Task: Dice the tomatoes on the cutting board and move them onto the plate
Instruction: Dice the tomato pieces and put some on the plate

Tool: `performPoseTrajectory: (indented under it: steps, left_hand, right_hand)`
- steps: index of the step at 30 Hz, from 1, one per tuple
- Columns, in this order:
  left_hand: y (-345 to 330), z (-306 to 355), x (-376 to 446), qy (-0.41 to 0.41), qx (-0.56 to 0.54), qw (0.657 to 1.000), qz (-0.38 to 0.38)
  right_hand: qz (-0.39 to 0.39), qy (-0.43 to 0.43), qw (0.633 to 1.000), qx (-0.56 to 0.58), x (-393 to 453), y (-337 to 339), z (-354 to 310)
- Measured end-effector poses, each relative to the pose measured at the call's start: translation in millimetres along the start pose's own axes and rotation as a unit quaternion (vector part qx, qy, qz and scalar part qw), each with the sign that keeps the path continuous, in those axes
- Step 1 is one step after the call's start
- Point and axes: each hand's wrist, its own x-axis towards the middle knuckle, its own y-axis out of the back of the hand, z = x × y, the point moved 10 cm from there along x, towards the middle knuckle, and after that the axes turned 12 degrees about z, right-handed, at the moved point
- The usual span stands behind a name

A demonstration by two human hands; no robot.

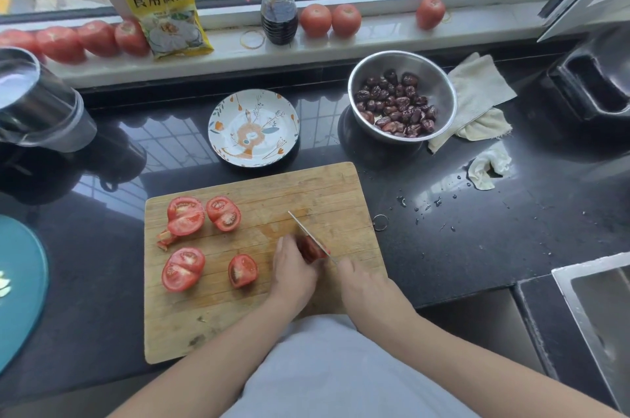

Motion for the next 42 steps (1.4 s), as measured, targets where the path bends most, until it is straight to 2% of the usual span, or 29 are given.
performPoseTrajectory:
  steps: [3,11,18,21,28,37,42]
  left_hand:
    - [0,2,0,-0.004,0.014,1.0,-0.001]
    - [1,3,1,0.003,0.021,1.0,-0.006]
    - [0,3,1,0.005,0.024,1.0,-0.01]
    - [-1,4,0,0.002,0.032,0.999,-0.011]
    - [0,8,-3,0.001,0.023,1.0,-0.016]
    - [1,11,-5,-0.005,0.041,0.999,-0.025]
    - [3,10,-8,0.004,0.03,0.999,-0.025]
  right_hand:
    - [-0.017,-0.01,1.0,0.006,18,-19,-3]
    - [0.01,-0.011,1.0,0.015,40,-29,-7]
    - [-0.014,-0.033,0.999,0.024,-4,-38,22]
    - [0.0,-0.036,0.999,0.031,4,-40,17]
    - [0.017,-0.081,0.986,0.143,44,-31,14]
    - [-0.013,-0.075,0.996,0.046,2,-32,18]
    - [0.003,-0.112,0.985,0.13,46,-27,7]
